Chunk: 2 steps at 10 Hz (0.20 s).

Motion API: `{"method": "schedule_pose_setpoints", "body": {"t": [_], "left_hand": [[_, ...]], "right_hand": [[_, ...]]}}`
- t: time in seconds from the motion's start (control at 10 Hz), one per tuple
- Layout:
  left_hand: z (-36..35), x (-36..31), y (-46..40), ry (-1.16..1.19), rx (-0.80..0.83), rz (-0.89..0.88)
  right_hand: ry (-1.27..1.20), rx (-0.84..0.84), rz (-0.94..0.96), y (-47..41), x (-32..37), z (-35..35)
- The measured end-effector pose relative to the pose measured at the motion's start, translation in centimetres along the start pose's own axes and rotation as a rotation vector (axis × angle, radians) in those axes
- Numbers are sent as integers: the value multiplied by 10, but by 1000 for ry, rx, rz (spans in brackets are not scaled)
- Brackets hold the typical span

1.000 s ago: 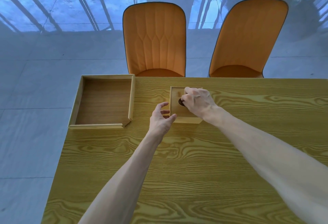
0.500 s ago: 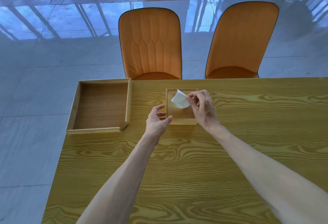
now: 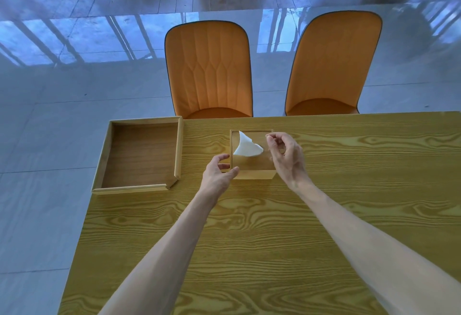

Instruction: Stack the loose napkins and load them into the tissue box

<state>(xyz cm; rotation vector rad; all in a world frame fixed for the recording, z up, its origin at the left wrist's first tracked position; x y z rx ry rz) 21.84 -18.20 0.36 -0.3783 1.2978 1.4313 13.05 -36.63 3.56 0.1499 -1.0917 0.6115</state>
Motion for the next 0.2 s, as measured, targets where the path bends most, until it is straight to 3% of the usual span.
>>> {"method": "schedule_pose_setpoints", "body": {"t": [0.1, 0.2], "left_hand": [[4, -5, 1, -209, 72, -39], [14, -19, 3, -540, 117, -130]], "right_hand": [[106, 25, 7, 0, 10, 10], [347, 185, 54, -5, 20, 17]]}}
Point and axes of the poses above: each hand's wrist, its own y-axis away from the middle knuckle, its own z-axis out of the back of the hand, x = y × z, the point moved 5 cm from there along -y, towards the middle knuckle, and after that the axes turned 14 degrees about -x, right-handed, at the moved point
